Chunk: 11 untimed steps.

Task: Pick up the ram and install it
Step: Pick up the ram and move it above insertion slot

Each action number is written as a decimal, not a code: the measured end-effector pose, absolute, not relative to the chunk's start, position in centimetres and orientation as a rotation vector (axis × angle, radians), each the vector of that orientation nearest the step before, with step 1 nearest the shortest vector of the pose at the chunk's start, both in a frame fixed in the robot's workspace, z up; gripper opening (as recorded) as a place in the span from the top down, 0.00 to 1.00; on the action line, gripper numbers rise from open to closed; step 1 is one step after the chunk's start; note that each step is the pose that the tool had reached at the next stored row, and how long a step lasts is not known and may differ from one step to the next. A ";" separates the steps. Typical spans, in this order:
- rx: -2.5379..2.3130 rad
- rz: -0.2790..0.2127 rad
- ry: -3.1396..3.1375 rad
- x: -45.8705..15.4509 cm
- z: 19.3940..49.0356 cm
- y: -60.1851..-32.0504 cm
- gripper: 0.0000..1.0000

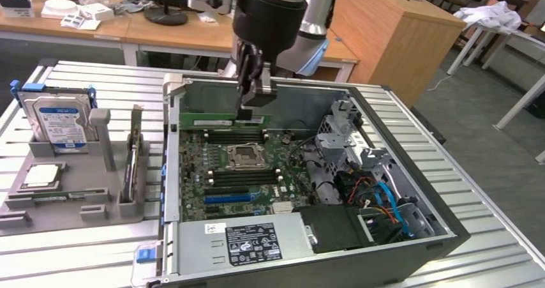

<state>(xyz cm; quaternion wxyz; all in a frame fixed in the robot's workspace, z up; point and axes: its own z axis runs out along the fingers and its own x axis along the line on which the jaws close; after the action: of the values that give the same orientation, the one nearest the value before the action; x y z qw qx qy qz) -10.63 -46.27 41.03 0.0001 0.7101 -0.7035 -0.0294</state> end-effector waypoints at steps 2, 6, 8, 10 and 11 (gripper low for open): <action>2.231 -0.093 -2.210 -10.2 41.0 -46.3 0.88; 2.231 -0.093 -2.209 -9.3 41.0 -46.3 0.88; 2.232 -0.092 -2.209 -8.8 41.0 -46.3 0.88; 2.232 -0.093 -2.209 -8.3 41.0 -46.3 0.88; 2.232 -0.093 -2.209 -8.1 41.0 -46.3 0.88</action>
<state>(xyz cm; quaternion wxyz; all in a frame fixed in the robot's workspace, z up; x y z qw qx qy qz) -8.09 -46.27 41.01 0.0001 0.7105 -0.7031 -0.0295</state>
